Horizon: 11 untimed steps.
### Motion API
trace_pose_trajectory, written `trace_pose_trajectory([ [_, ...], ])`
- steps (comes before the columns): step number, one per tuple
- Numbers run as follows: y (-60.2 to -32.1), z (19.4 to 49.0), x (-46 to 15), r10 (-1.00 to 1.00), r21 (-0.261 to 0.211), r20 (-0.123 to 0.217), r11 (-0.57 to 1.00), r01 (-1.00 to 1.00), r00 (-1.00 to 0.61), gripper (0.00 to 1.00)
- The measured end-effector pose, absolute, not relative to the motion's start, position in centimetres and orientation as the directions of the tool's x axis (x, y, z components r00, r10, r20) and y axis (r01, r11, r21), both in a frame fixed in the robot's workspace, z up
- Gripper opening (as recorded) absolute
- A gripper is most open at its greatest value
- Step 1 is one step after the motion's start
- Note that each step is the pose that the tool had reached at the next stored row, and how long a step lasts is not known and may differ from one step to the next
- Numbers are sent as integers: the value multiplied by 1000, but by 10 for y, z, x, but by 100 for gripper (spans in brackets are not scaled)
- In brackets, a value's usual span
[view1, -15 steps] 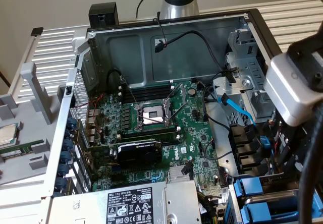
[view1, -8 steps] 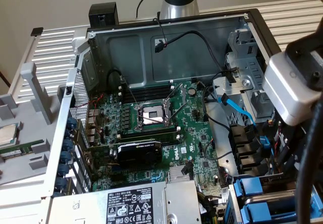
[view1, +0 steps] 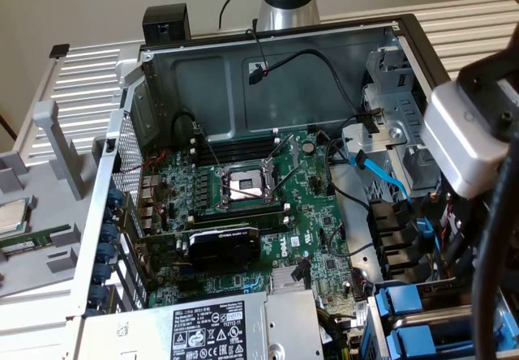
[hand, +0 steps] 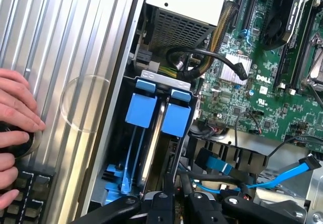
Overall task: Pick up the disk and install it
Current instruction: 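Insert the first disk wire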
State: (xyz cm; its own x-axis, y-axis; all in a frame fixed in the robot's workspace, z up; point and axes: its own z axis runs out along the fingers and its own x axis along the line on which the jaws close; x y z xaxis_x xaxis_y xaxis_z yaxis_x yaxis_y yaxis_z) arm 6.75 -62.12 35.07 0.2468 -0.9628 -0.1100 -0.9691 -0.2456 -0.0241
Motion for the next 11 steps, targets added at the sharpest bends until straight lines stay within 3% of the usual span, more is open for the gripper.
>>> trace_pose_trajectory([
  [11,-620,350,62,-971,-23,-105,-216,-976,217,17],
])
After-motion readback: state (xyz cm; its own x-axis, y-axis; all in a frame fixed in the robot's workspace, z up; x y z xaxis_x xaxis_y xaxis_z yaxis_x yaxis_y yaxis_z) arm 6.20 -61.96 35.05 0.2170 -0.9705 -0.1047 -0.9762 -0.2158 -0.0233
